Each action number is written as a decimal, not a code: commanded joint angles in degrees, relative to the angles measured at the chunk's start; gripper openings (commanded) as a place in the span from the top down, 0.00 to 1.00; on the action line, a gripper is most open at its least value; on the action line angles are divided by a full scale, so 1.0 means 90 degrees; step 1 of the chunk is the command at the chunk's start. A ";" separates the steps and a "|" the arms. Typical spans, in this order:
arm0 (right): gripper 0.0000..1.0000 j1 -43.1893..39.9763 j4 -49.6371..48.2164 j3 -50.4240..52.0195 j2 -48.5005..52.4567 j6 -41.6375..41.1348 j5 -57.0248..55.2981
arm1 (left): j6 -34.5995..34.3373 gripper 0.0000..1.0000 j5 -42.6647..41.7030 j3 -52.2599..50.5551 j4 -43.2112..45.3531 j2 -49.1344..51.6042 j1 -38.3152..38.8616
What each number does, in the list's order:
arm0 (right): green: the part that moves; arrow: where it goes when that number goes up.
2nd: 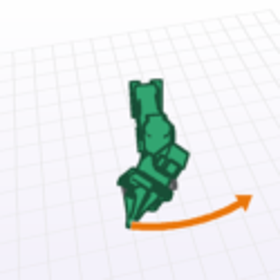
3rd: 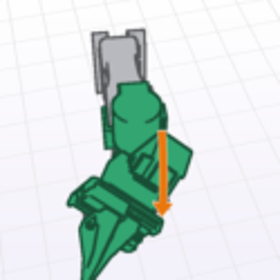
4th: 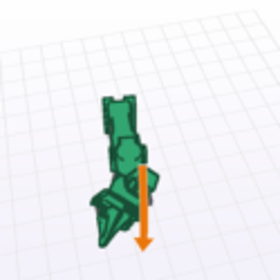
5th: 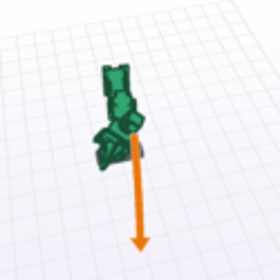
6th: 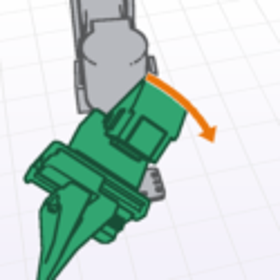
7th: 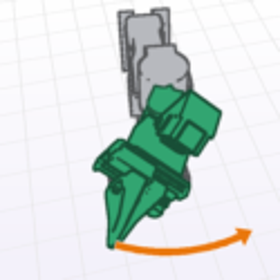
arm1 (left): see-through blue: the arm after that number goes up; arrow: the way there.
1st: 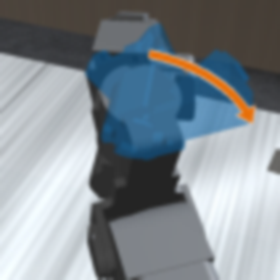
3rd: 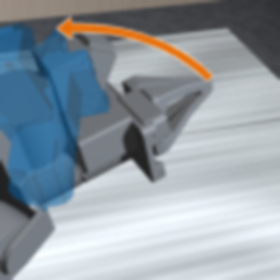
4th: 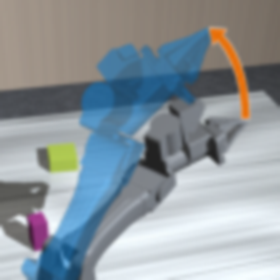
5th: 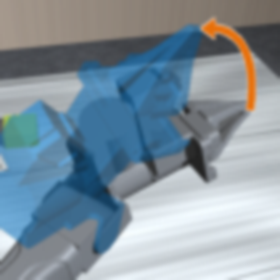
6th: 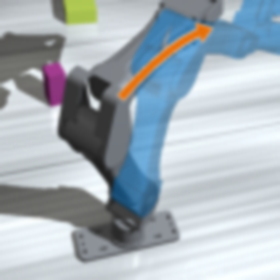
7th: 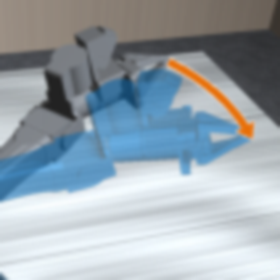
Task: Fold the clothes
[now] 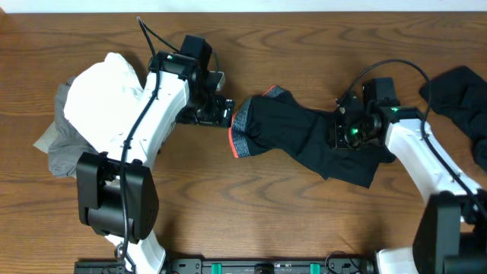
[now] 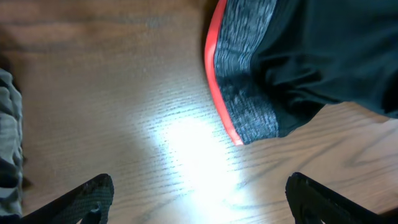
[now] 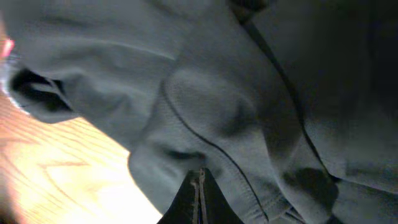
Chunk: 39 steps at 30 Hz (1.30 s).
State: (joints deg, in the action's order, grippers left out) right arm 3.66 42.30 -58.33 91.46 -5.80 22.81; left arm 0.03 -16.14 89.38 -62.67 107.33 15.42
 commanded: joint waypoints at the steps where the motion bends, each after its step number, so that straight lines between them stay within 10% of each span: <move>1: 0.75 -0.0146 0.0053 -0.0233 -0.0537 0.0022 -0.0333 | 0.0041 0.10 0.0061 -0.0063 -0.0002 0.0017 -0.0010; 4: 0.34 -0.0238 0.0189 -0.0257 -0.0675 -0.0017 -0.0495 | 0.0041 0.10 0.0058 -0.0063 -0.0002 0.0017 -0.0010; 10: 0.22 -0.0236 0.0243 -0.0051 -0.0126 -0.0063 -0.1302 | 0.0036 0.09 0.0056 -0.0063 -0.0005 0.0017 -0.0010; 21: 0.53 -0.0083 -0.0114 -0.0046 0.1022 -0.0165 -0.0648 | 0.0041 0.06 0.0058 -0.0063 0.0010 0.0017 -0.0010; 24: 0.96 0.0107 -0.0136 -0.0066 0.0986 -0.0289 -0.0651 | 0.0041 0.07 0.0058 -0.0063 0.0022 0.0017 -0.0010; 32: 0.99 -0.0170 0.0942 -0.1207 -0.0729 -0.0058 -0.0673 | 0.0044 0.06 0.0058 -0.0063 0.0017 0.0017 -0.0010; 39: 0.99 -0.1428 0.2016 -0.3067 -0.2375 -0.0398 -0.3558 | 0.0041 0.06 0.0058 -0.0063 0.0017 0.0017 -0.0010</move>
State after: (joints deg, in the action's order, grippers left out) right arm -4.69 58.54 -82.08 74.30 -7.97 5.23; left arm 0.03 -16.14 89.10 -62.54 107.33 15.42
